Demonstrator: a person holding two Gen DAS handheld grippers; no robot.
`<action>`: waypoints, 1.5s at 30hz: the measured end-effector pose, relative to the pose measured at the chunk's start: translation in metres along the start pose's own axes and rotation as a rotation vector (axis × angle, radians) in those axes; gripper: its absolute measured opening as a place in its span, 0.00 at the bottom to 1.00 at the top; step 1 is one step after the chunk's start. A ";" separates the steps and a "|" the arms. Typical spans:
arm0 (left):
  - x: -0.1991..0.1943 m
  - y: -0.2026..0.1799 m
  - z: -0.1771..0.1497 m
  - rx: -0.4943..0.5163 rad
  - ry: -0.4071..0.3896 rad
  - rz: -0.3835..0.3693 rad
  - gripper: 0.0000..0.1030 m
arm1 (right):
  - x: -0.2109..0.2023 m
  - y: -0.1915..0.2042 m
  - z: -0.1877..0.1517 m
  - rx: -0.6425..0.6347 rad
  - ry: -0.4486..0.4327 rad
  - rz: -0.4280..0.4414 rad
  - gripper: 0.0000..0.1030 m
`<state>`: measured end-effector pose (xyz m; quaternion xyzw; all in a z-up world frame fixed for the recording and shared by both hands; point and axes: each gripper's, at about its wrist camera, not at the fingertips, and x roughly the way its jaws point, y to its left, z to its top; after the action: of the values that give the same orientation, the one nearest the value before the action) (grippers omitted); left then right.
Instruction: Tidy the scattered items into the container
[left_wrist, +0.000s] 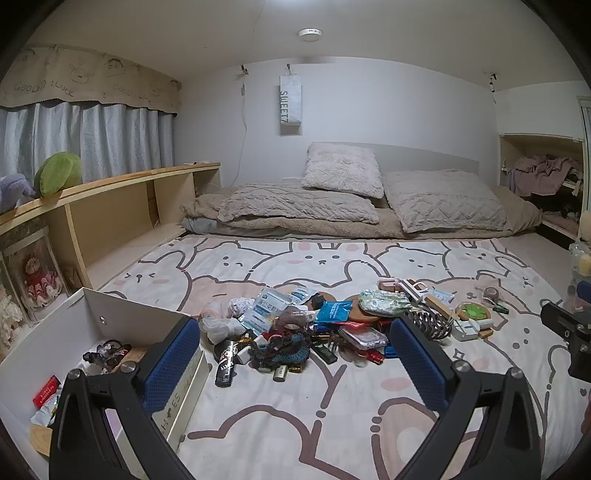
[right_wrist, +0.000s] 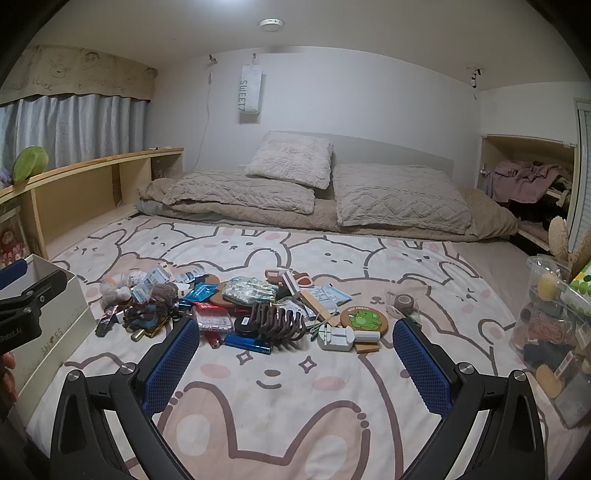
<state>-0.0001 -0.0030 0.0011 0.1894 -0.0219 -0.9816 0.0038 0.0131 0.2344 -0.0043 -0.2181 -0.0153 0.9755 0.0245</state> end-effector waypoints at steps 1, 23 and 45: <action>0.000 0.000 0.000 0.000 0.000 0.000 1.00 | 0.000 0.000 0.000 0.000 0.000 0.000 1.00; -0.002 0.004 0.004 -0.006 -0.005 0.000 1.00 | -0.002 0.000 -0.001 -0.005 0.002 -0.003 1.00; -0.002 0.006 0.003 -0.007 -0.008 -0.001 1.00 | 0.000 0.002 -0.004 -0.012 0.006 0.000 1.00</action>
<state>0.0009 -0.0087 0.0047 0.1857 -0.0184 -0.9824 0.0038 0.0148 0.2323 -0.0076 -0.2210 -0.0209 0.9748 0.0234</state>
